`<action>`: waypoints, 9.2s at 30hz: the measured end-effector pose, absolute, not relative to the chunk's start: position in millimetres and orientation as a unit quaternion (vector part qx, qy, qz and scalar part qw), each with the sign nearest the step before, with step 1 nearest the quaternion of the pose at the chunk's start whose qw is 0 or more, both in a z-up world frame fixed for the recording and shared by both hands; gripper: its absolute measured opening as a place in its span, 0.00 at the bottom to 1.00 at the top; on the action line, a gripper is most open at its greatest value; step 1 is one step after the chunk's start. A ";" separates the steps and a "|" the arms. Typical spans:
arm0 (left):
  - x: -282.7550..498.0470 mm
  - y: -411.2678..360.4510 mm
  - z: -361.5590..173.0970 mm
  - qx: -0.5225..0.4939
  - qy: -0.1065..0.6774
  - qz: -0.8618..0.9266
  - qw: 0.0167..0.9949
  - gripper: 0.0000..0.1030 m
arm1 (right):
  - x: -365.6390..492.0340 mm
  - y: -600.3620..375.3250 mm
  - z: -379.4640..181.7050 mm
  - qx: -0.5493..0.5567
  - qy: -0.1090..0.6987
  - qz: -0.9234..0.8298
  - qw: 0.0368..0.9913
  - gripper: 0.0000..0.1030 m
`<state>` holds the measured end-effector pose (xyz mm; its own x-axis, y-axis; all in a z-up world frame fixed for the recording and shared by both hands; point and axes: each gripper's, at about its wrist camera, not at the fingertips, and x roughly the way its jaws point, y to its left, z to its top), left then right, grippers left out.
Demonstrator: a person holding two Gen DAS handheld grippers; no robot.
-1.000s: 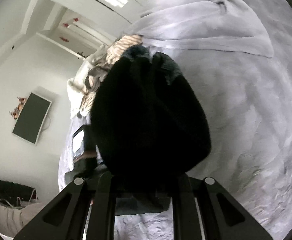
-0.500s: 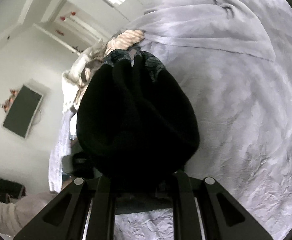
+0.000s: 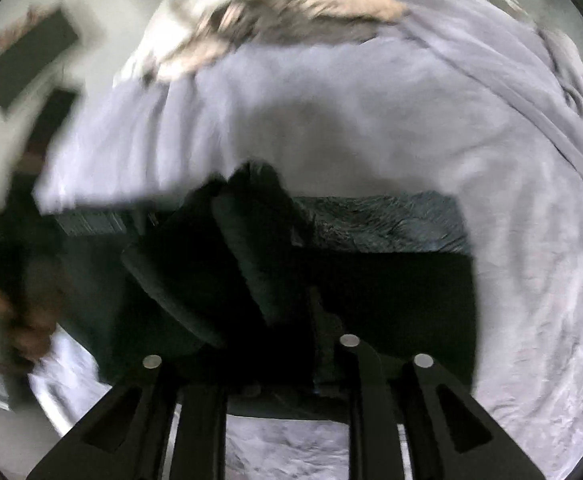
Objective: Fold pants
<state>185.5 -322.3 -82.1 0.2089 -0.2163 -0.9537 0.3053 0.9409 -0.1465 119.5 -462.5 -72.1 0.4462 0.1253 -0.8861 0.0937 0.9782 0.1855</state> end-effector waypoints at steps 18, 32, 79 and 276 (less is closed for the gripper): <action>137.9 -366.9 -106.0 -0.049 0.688 -0.341 0.638 1.00 | 14.8 -561.2 -122.4 0.583 0.466 0.012 0.665 0.55; 131.7 -362.2 -79.0 -0.016 0.650 -0.336 0.682 0.39 | 23.5 -547.6 -132.5 0.634 0.428 0.047 0.643 0.10; 106.0 -329.5 -98.1 0.058 0.619 -0.252 0.742 0.68 | 148.3 -505.6 -38.3 0.205 0.571 -0.011 0.795 0.66; 154.1 5.6 -97.8 -0.023 0.573 -0.052 0.818 0.40 | 216.3 -311.2 -53.0 0.102 0.652 0.100 0.745 0.85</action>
<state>154.1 5.6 -97.8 0.3380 -0.1118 -0.9345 0.0581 0.9935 -0.0978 216.3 -311.2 -53.0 0.1295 0.2822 -0.9506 -0.0166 0.9591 0.2825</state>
